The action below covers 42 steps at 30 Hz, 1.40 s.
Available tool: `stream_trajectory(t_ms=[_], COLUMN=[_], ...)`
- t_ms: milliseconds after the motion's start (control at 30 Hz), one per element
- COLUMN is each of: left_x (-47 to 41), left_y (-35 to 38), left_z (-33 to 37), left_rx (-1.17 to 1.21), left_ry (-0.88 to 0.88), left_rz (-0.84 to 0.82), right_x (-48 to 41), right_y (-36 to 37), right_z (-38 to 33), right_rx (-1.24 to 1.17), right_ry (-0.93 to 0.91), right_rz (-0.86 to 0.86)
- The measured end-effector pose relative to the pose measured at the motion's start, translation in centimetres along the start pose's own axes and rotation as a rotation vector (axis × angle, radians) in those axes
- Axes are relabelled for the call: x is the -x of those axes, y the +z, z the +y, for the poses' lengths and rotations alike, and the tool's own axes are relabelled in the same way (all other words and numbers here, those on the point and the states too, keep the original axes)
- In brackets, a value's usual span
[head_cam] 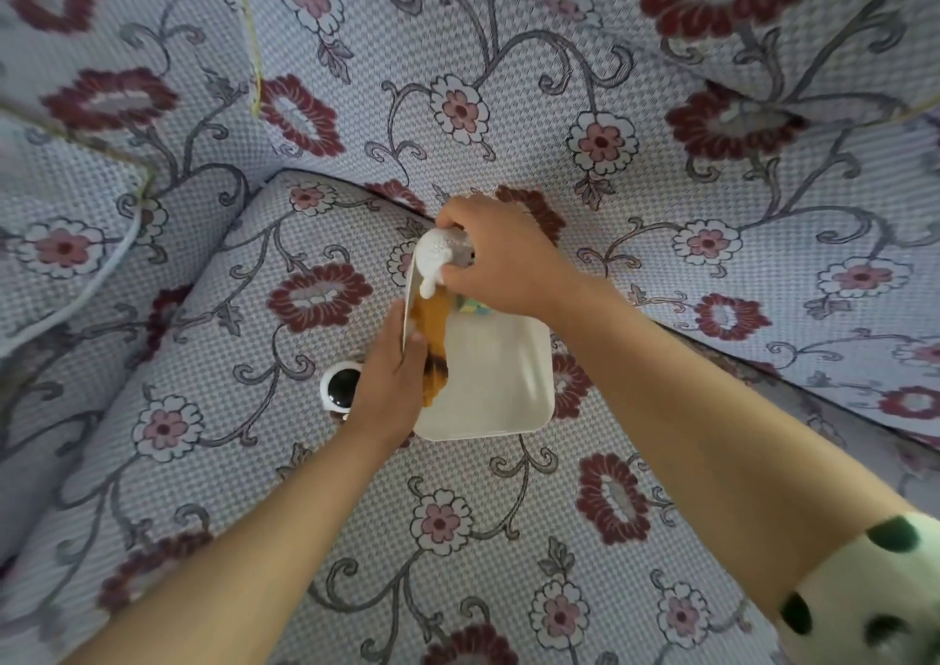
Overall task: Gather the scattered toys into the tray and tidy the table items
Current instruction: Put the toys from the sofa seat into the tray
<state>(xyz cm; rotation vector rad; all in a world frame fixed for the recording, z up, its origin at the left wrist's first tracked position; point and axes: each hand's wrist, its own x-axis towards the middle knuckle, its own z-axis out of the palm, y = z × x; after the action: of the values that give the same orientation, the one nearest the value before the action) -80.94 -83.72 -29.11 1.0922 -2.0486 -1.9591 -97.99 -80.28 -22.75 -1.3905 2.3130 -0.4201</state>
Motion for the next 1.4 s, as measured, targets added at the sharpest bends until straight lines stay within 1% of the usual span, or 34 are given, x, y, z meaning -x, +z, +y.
stream_trajectory(t_ms=[67,167,233,300,367,433,467,567,733,800,933,1000,1167,1300,1400], left_x=[0.1,0.1,0.0,-0.2,-0.4,-0.8,-1.1,-1.7,-2.8,-3.3,-3.9,-4.0,-4.2,-4.0,-3.8], left_y=[-0.2,-0.4,-0.6,-0.9,-1.2,-1.6,-1.7,-1.7,-1.1,-0.4,0.4,0.5,0.2,-0.1,-0.4], left_z=[0.0,-0.1,-0.3,-0.6,-0.9,-1.1,-1.2,-1.8,-2.6,-3.1,-4.1,-4.5,-4.8,-4.4,-4.1], left_rx=[0.013,0.020,0.022,0.028,0.022,-0.010,-0.020,-0.026,-0.054,-0.067,-0.064,-0.094,-0.071,-0.045,-0.036], left_ry=[0.017,-0.003,-0.024,-0.052,-0.058,-0.053,-0.058,-0.090,-0.079,-0.080,-0.127,-0.110,-0.130,-0.094,-0.086], left_rz=[0.016,0.025,0.024,0.025,0.035,0.067,0.084,0.116,0.135,0.123,0.126,0.146,0.145,0.147,0.135], right_x=[-0.3,-0.5,-0.3,0.0,0.5,1.4,1.9,3.5,4.7,4.8,4.2,3.8,2.7,2.4,2.6], right_y=[0.4,0.5,0.3,-0.4,-1.1,-1.5,-1.4,0.1,4.4,6.3,9.4,10.6,12.7,13.0,12.8], right_z=[0.0,0.2,0.4,1.2,2.6,4.6,5.7,8.9,12.1,13.1,14.3,14.8,15.4,15.2,15.0], right_rx=[0.007,0.007,-0.062,-0.111,-0.107,-0.131,-0.136,-0.102,-0.049,-0.035,0.114,0.107,0.123,-0.002,-0.045], right_ry=[0.016,0.008,0.014,0.052,0.109,0.202,0.265,0.428,0.489,0.521,0.558,0.583,0.620,0.686,0.684], right_rz=[0.006,-0.032,-0.019,0.086,0.202,0.282,0.295,0.217,0.055,0.023,-0.046,-0.071,-0.076,0.051,0.053])
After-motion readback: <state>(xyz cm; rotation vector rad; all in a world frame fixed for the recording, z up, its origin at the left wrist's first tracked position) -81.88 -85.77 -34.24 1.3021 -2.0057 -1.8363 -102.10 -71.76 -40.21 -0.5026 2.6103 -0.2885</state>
